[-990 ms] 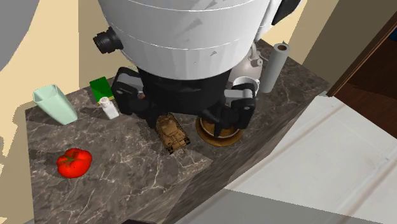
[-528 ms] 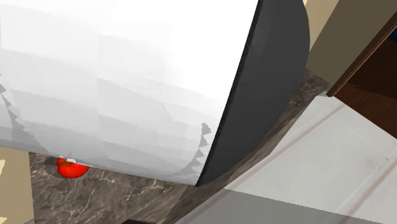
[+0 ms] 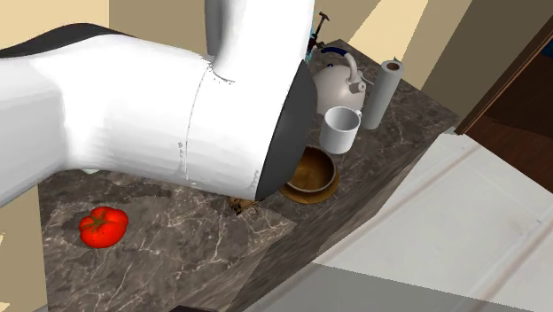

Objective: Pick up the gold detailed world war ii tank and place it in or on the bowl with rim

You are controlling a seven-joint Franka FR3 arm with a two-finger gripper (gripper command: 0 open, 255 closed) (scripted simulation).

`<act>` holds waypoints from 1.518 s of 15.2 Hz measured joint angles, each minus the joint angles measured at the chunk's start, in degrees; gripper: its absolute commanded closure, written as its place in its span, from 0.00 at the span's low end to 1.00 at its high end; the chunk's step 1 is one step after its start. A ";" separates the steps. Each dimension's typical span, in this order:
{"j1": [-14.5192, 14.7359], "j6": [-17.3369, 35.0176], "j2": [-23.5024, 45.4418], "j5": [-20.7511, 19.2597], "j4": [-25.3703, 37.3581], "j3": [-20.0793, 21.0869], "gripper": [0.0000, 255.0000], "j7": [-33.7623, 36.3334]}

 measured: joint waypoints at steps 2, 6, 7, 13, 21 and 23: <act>0.99 2.93 3.97 1.07 0.72 -0.35 0.00 -2.93; 3.21 8.13 12.47 3.80 3.36 0.00 0.00 -7.99; 3.57 9.40 14.47 4.57 3.86 0.02 0.00 -9.58; 4.41 14.77 21.67 7.40 5.22 0.56 0.00 -13.69; 4.62 17.51 24.11 8.64 4.91 0.91 0.00 -14.62; 4.63 17.52 24.12 8.65 4.91 0.91 0.00 -14.62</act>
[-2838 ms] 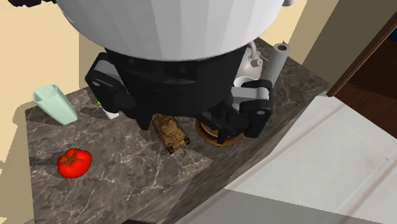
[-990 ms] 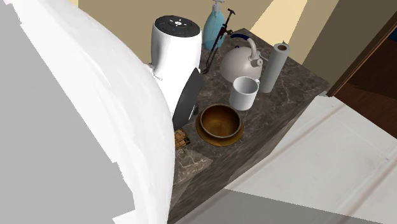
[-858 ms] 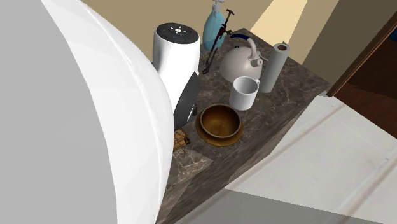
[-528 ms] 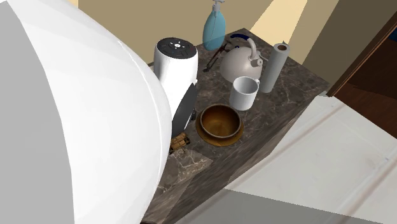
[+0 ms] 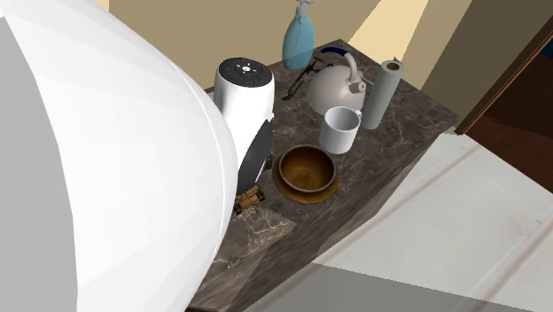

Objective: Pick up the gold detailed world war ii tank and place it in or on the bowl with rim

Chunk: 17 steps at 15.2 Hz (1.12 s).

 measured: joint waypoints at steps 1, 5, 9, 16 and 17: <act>0.00 0.00 0.00 0.00 0.00 0.00 1.00 0.00; -0.01 -0.03 -0.05 0.00 -0.01 -0.01 1.00 -0.01; -0.01 -0.02 -0.05 0.00 -0.02 -0.01 1.00 -0.01; 0.01 -2.83 -2.38 -1.36 0.55 -0.21 1.00 1.36; -0.01 -3.50 -2.96 -1.64 0.65 -0.25 1.00 1.63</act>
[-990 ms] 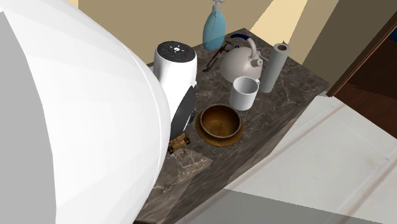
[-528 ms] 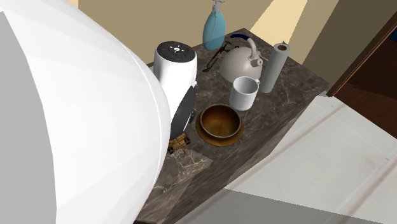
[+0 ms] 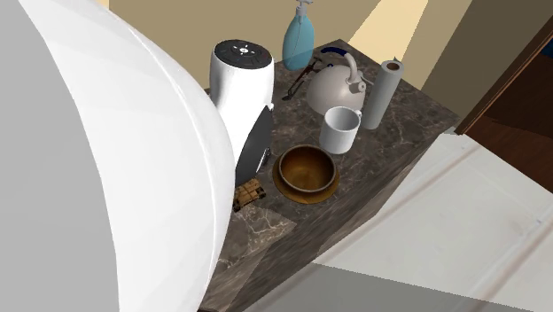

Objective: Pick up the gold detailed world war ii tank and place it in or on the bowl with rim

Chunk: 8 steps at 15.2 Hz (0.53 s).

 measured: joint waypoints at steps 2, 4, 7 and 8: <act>-0.02 -1.49 -0.95 -0.60 0.60 -0.06 1.00 0.63; -0.08 -3.13 -2.15 -1.22 1.09 -0.13 1.00 1.25; -0.19 -5.40 -3.77 -1.98 1.81 -0.21 1.00 1.99; -0.17 -6.09 -4.21 -2.21 2.09 -0.17 1.00 2.33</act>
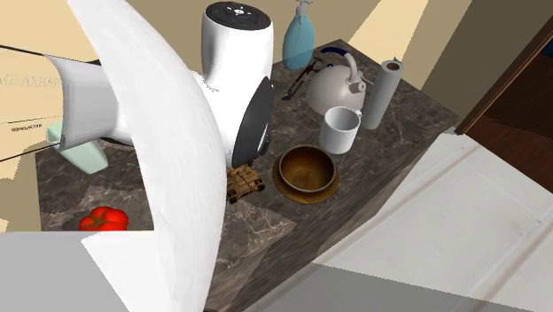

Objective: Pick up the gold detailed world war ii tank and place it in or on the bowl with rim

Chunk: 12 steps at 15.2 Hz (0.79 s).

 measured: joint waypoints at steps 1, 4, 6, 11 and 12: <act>-0.06 -0.77 -0.45 -0.22 0.33 -0.04 1.00 0.17; -0.19 -2.90 -1.71 -0.79 1.22 -0.12 1.00 0.70; -0.20 -4.48 -2.48 -1.19 2.10 -0.07 1.00 1.26; -0.34 -8.21 -4.44 -1.98 3.94 -0.09 1.00 2.20; -0.36 -9.13 -4.75 -2.15 4.56 -0.07 1.00 2.45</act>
